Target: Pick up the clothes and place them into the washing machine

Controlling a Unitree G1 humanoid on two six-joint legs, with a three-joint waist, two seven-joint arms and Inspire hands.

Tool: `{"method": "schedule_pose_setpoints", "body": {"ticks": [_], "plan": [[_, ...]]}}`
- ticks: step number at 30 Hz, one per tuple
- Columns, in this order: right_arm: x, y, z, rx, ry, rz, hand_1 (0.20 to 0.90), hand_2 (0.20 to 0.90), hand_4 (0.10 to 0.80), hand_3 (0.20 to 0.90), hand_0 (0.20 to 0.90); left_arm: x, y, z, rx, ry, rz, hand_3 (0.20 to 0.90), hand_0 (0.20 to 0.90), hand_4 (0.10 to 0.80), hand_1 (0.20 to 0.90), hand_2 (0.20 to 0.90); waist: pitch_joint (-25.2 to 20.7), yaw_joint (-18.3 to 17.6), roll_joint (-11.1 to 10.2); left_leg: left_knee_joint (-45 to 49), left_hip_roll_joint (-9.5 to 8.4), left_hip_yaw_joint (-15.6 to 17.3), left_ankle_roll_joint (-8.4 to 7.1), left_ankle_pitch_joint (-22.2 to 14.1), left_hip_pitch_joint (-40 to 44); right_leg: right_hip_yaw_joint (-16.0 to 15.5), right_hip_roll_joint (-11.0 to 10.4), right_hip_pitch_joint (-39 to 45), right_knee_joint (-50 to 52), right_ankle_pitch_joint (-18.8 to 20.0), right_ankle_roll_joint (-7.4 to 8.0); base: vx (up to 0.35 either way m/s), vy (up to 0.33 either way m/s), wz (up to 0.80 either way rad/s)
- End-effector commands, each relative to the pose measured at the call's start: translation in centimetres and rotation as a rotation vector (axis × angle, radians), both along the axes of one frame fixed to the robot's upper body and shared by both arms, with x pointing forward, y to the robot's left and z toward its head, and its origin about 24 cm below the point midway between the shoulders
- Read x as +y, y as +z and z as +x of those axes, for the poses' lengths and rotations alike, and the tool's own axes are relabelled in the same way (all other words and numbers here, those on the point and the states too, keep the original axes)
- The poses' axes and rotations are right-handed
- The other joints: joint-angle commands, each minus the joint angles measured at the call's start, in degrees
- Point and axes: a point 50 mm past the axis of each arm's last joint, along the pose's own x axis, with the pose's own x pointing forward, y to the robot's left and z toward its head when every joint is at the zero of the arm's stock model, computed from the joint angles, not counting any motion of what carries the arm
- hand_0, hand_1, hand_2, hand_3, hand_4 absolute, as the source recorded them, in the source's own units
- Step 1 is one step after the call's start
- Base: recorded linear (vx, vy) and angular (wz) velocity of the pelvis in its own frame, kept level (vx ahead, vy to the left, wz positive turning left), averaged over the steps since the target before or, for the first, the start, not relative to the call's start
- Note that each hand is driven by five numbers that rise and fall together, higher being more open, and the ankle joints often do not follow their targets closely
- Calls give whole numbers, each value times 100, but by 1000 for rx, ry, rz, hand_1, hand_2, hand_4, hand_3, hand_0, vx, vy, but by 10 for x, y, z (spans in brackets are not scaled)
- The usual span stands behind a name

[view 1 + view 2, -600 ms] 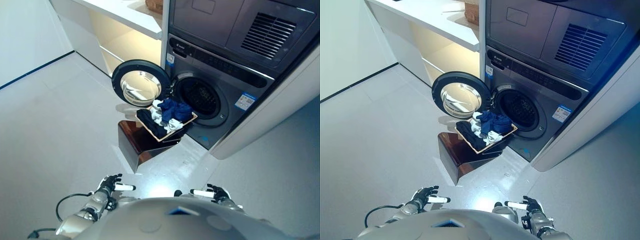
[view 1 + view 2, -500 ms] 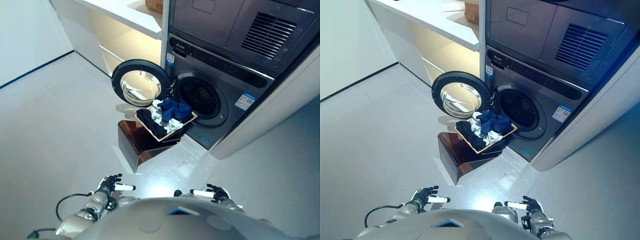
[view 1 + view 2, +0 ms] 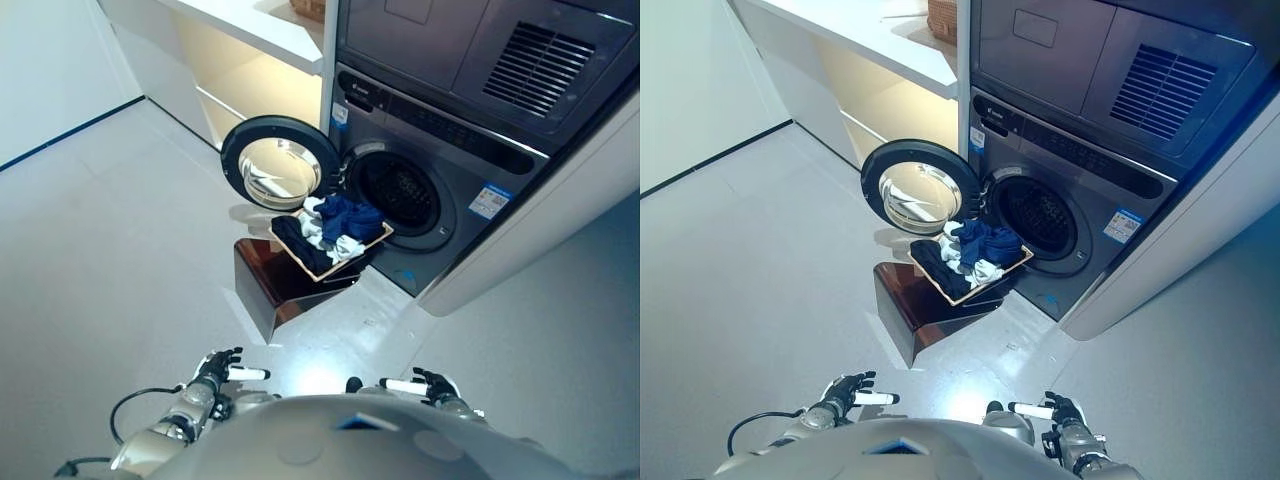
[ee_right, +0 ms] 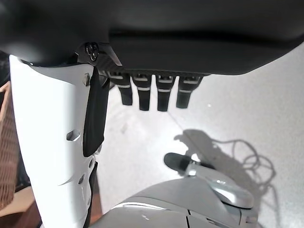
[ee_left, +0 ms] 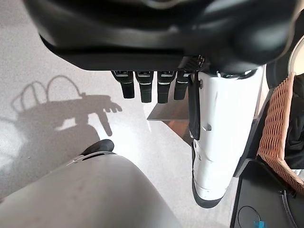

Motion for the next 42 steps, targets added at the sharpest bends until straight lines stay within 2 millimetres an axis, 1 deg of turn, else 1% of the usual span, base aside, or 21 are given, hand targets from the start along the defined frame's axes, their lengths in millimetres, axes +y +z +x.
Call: {"method": "schedule_pose_setpoints", "body": {"ticks": [1, 16, 20, 22, 23, 24, 27, 28, 29, 30, 31, 32, 33, 34, 35, 36, 37, 39, 40, 41, 42], "plan": [[-4, 5, 27, -73, 50, -23, 900, 900, 800, 900, 900, -11, 3, 27, -64, -2, -31, 900, 900, 800, 900, 900, 59, 21, -2, -13, 25, -238, -436, 88, -78, -6, 9, 381, 145, -405, 237, 0, 0, 0], [-4, 5, 28, -76, 55, -21, 900, 900, 800, 900, 900, -9, 3, 28, -66, -5, -25, 900, 900, 800, 900, 900, 87, 23, -14, -13, -5, -218, -414, 58, -80, 5, -26, 351, 194, -412, 258, 0, 0, 0], [-5, 6, 32, -84, 58, -24, 900, 900, 800, 900, 900, -8, 4, 31, -75, 0, -24, 900, 900, 800, 900, 900, 151, 45, -27, 93, -33, -200, -323, 10, -121, 108, -22, 178, 466, -460, 260, -8, 8, -1], [-6, 8, 38, -108, 37, -26, 900, 900, 800, 900, 900, -6, 6, 34, -85, 8, -23, 900, 900, 800, 900, 900, 220, 40, -26, 308, -52, -199, -251, -71, -253, 173, 13, -73, 850, -513, 266, -55, 55, -11], [-8, 9, 44, -137, 9, -27, 900, 900, 800, 900, 900, -5, 7, 37, -94, 15, -21, 900, 900, 800, 900, 900, 284, 25, -8, 397, -61, -211, -201, -111, -310, 186, 55, -244, 1175, -554, 302, -69, 73, -18], [-8, 10, 48, -151, 1, -26, 900, 900, 800, 900, 900, -3, 8, 40, -105, 18, -19, 900, 900, 800, 900, 900, 320, 12, 6, 438, -63, -213, -172, -136, -352, 207, 78, -437, 1480, -559, 350, -74, 94, -24], [-11, 14, 59, -207, -41, -20, 900, 900, 800, 900, 900, 1, 12, 48, -137, 5, -10, 900, 900, 800, 900, 900, 574, -111, 122, 640, -16, -294, -41, -229, -399, 334, 169, -1193, 2917, -250, 667, -64, 129, -51], [-12, 16, 63, -233, -81, -16, 900, 900, 800, 900, 900, 5, 14, 53, -153, 0, 4, 900, 900, 800, 900, 900, 733, -226, 207, 761, 45, -388, -17, -235, -386, 391, 309, -1574, 3496, -195, 671, -16, 110, -48], [-12, 16, 63, -233, -81, -16, 900, 900, 800, 900, 900, 5, 14, 53, -153, 0, 4, 900, 900, 800, 900, 900, 733, -226, 203, 765, 41, -388, -17, -239, -389, 392, 305, -1583, 3513, -205, 670, 35, 63, -37], [-14, 17, 62, -240, -112, -24, 900, 900, 800, 900, 900, 7, 15, 54, -159, 0, 11, 900, 900, 800, 900, 900, 753, -267, 191, 803, -2, -427, -24, -264, -378, 453, 257, -1623, 3332, -165, 654, 196, -58, -10], [-19, 16, 56, -227, -150, -41, 900, 900, 800, 900, 900, 9, 15, 53, -153, 5, 20, 900, 900, 800, 900, 900, 694, -328, 184, 758, -24, -497, -83, -353, -297, 578, -76, -1615, 2641, -197, 620, 200, -56, 18], [-19, 16, 56, -227, -150, -41, 900, 900, 800, 900, 900, 9, 15, 53, -153, 5, 20, 900, 900, 800, 900, 900, 707, -338, 190, 757, -21, -508, -83, -361, -277, 565, -76, -1590, 2638, -207, 621, 367, -180, 47], [-23, 17, 53, -227, -164, -59, 900, 900, 800, 900, 900, 10, 16, 57, -163, 15, 23, 900, 900, 800, 900, 900, 655, -403, 162, 680, -37, -646, -222, -469, -134, 774, -613, -1678, 1614, -8, 634, 223, -117, 37], [-23, 17, 53, -226, -164, -60, 900, 900, 800, 900, 900, 10, 16, 57, -163, 15, 23, 900, 900, 800, 900, 900, 680, -424, 184, 683, -19, -669, -218, -490, -97, 736, -608, -1597, 1553, 3, 639, 307, -163, 38], [-25, 17, 52, -224, -162, -66, 900, 900, 800, 900, 900, 10, 17, 59, -172, 20, 23, 900, 900, 800, 900, 900, 670, -455, 168, 647, -32, -732, -266, -540, 0, 797, -787, -1563, 1253, 164, 672, 190, -92, 27], [-23, 17, 53, -224, -156, -66, 900, 900, 800, 900, 900, 10, 17, 60, -175, 25, 27, 900, 900, 800, 900, 900, 647, -486, 135, 606, -30, -770, -307, -611, 106, 953, -915, -1545, 943, 333, 729, 359, -233, 27], [-22, 15, 48, -202, -134, -67, 900, 900, 800, 900, 900, 12, 17, 59, -174, 36, 29, 900, 900, 800, 900, 900, 517, -434, 36, 509, -18, -792, -386, -712, 301, 924, -978, -1452, 609, 478, 799, 344, -260, 16], [-21, 15, 47, -196, -123, -67, 900, 900, 800, 900, 900, 10, 16, 58, -175, 49, 21, 900, 900, 800, 900, 900, 449, -416, 4, 451, 9, -816, -413, -729, 382, 977, -950, -1339, 515, 535, 833, 247, -226, 16], [-20, 14, 47, -192, -103, -59, 900, 900, 800, 900, 900, 8, 14, 53, -174, 91, 17, 900, 900, 800, 900, 900, 266, -384, 10, 332, 211, -882, -518, -690, 520, 1031, -772, -1202, 454, 452, 794, 225, -304, 33], [-19, 15, 50, -201, -90, -53, 900, 900, 800, 900, 900, 7, 14, 53, -176, 101, 15, 900, 900, 800, 900, 900, 223, -369, 24, 351, 389, -930, -600, -601, 519, 1029, -612, -1171, 495, 393, 734, 280, -415, 47], [-19, 15, 51, -207, -88, -50, 900, 900, 800, 900, 900, 4, 14, 54, -178, 102, 9, 900, 900, 800, 900, 900, 194, -359, 31, 378, 508, -974, -658, -571, 512, 990, -511, -1131, 512, 319, 678, 159, -335, 29]]}}
